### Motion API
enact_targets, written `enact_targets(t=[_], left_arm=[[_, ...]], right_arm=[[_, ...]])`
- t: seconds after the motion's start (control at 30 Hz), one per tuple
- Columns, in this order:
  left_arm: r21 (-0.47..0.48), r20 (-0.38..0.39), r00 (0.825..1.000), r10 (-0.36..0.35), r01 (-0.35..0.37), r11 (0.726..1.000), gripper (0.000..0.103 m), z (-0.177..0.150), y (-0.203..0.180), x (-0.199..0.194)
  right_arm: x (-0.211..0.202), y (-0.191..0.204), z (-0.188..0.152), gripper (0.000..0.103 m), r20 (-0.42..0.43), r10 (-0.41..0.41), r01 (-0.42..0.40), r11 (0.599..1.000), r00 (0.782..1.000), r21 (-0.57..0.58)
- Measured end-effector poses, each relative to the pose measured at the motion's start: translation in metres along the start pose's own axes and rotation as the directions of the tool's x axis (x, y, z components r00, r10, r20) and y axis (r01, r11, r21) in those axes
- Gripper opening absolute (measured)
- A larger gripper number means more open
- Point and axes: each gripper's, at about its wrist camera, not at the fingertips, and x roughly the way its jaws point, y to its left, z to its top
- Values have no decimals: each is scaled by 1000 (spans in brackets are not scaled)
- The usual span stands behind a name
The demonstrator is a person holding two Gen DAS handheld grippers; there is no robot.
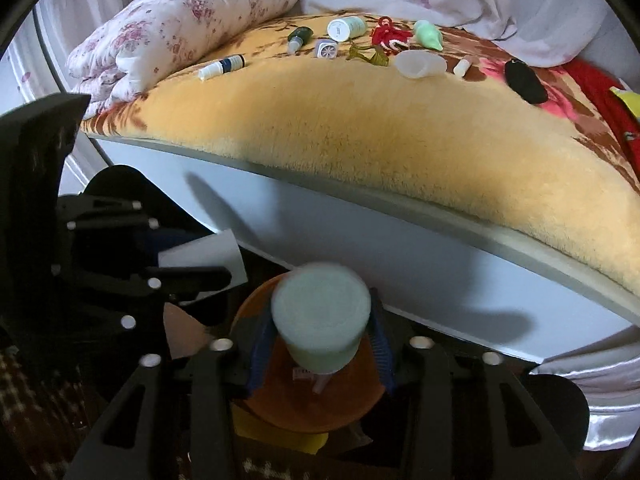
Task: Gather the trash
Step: 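Lower both held items into the orange bin and open both tools, then grasp the white eye-drop bottle with the left tool while the right tool grasps the white plastic tube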
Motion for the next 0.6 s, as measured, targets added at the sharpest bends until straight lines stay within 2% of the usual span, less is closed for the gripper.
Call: enact_targets(t=[0.03,0.1,0.23,0.37,0.47,0.6], left_arm=[[-8,18,1000,24,-24,1000,67,2,1,-4],[-25,76,994,75,-73,997,77,5,4,-15],[-33,142,983,117,-113,993,78,14,9,-30],[-95,177,970,167,-152,984,78,29,26,-35],[-190,220,943,250,-210,959,78,47,57,-44],[-325,253,884,394,-305,895,78,71,114,-52]], right_arm=[[-5,-1,1,77,23,-18,18,1000,1000,7],[-14,-5,5,77,53,-27,26,999,998,18],[-21,-12,15,80,96,-57,54,998,994,29],[-26,-11,28,80,151,-94,93,996,984,13],[-31,-12,43,80,205,-115,116,993,972,11],[-34,-16,62,80,260,-112,108,994,959,30]])
